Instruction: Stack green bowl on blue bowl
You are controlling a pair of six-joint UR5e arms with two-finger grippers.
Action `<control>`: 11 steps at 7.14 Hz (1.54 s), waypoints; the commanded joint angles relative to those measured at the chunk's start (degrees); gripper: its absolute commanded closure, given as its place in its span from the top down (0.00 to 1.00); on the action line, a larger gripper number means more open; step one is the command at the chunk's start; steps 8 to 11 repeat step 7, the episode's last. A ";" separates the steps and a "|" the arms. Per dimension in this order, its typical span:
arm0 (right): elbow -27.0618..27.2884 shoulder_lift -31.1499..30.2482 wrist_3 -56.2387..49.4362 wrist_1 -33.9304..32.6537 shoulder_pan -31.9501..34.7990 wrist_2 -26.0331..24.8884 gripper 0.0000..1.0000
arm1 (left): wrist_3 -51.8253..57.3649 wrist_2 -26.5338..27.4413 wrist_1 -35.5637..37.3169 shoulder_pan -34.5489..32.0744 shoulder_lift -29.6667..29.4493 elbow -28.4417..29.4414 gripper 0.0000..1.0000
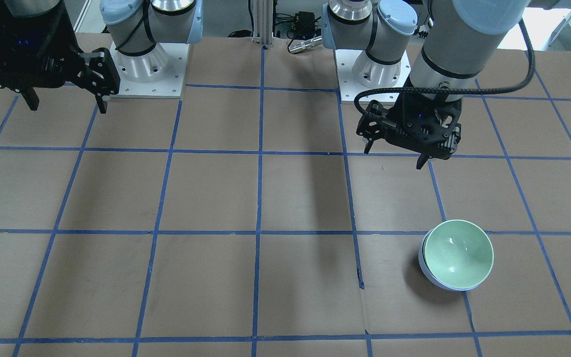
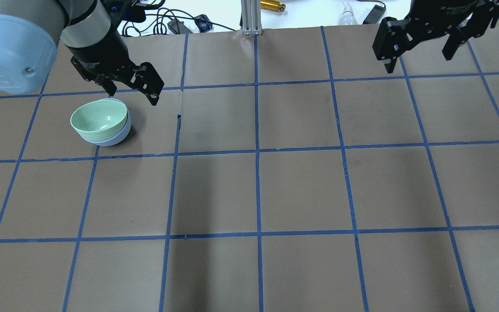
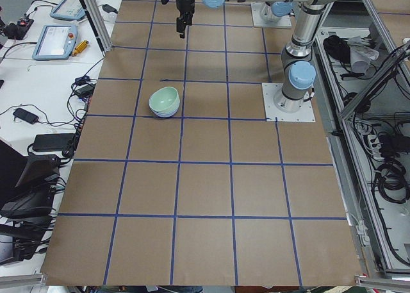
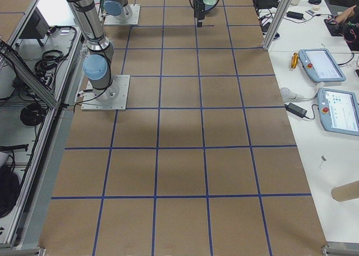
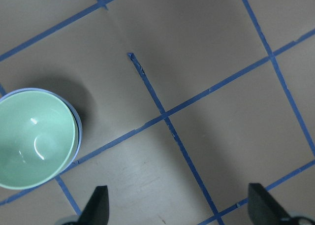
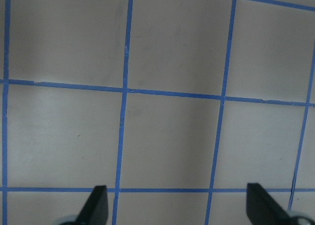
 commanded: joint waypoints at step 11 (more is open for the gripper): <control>0.00 0.00 0.00 0.00 0.00 0.00 1.00 | -4.62 -0.89 -5.47 1.08 3.95 -0.47 1.00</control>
